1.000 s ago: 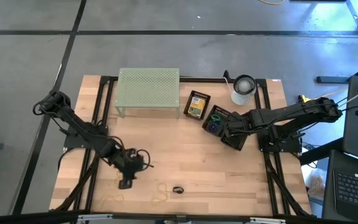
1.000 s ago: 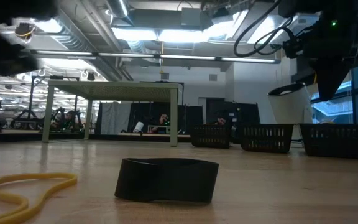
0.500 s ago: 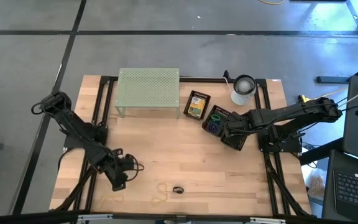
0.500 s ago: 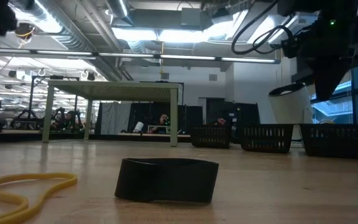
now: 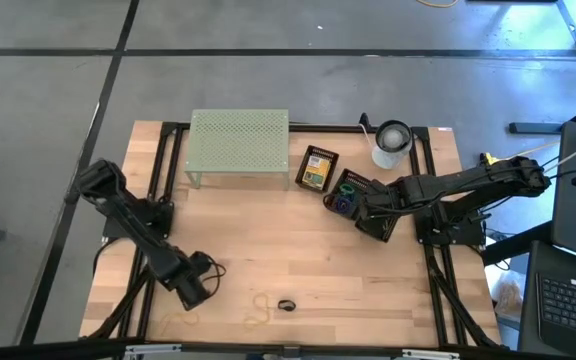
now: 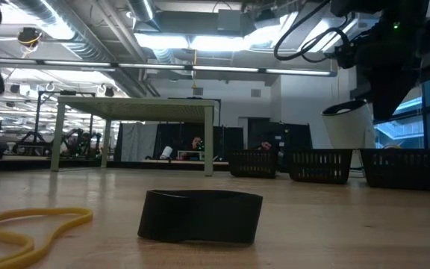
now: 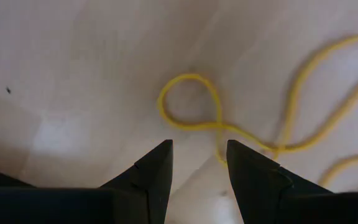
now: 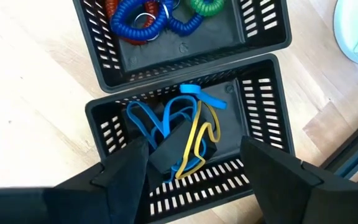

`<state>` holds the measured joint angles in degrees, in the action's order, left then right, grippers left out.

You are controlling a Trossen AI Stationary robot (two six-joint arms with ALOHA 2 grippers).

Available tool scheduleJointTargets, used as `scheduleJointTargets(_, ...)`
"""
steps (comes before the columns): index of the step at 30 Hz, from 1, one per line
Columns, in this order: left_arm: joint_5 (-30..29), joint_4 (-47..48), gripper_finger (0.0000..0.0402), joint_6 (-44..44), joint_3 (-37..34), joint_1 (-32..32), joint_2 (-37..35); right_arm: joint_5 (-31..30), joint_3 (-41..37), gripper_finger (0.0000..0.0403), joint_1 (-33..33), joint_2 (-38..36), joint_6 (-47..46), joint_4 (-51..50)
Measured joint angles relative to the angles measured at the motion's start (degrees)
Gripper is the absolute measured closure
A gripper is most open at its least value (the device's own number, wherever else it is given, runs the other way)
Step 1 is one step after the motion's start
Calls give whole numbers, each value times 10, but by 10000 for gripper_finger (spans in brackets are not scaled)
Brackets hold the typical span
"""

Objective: Pick & Place Office Desk Supplies
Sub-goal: Put the yellow rubber band into the bottom black bin

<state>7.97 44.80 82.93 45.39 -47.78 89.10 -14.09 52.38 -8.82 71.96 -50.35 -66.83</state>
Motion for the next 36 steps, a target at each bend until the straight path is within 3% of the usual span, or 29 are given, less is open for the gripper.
scheduleJointTargets(9,30,-4,262,-53,3,28,53,-1,0,145,0,0,0,0)
scheduleJointTargets(12,30,-6,289,-89,3,36,53,-3,0,145,0,0,0,2)
scheduleJointTargets(18,34,-9,388,-140,2,47,54,-3,0,145,0,0,0,2)
scheduleJointTargets(24,26,-9,399,-180,3,49,53,-5,0,145,0,0,0,4)
scheduleJointTargets(29,-24,-7,400,-241,27,60,46,-5,0,145,0,0,0,31)
scheduleJointTargets(33,-158,-33,400,-311,58,76,44,-5,0,145,0,0,14,66)
scheduleJointTargets(36,-199,-51,400,-373,74,90,45,-5,0,145,0,0,34,96)
